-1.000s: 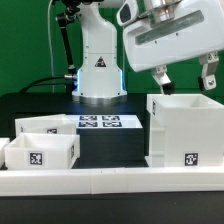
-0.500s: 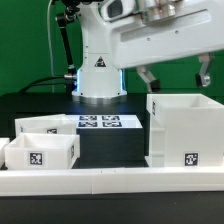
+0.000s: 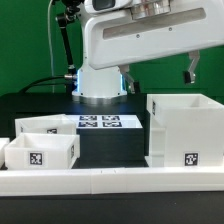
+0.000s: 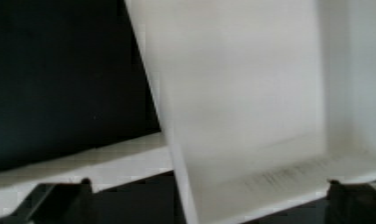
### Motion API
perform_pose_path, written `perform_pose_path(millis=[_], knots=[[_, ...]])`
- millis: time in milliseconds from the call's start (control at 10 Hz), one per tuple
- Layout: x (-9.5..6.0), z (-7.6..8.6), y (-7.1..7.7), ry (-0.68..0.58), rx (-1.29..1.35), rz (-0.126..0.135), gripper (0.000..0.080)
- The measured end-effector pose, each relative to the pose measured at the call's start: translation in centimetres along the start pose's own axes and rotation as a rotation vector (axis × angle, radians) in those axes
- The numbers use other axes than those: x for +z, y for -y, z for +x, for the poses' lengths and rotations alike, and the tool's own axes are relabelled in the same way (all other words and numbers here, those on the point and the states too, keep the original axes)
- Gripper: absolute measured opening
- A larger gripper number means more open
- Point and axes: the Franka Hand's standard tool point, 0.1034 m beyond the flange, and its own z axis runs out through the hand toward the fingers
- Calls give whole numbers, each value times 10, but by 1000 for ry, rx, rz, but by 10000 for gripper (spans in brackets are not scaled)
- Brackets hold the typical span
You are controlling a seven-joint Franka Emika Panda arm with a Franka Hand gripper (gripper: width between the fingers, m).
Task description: Assemble drawer
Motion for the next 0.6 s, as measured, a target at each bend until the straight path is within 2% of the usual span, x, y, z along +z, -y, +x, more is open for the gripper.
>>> perform_pose_path(millis=[100,200,400,500,600], knots=[[-3,-8,-15,28,-90,-21,649],[-6,-17,-30,39,-99,-52,649],[3,-32,-55,15,-88,-92,649],[13,-42,-76,-14,-85,-117,649],[16,-48,-89,-8,-99,-122,649]])
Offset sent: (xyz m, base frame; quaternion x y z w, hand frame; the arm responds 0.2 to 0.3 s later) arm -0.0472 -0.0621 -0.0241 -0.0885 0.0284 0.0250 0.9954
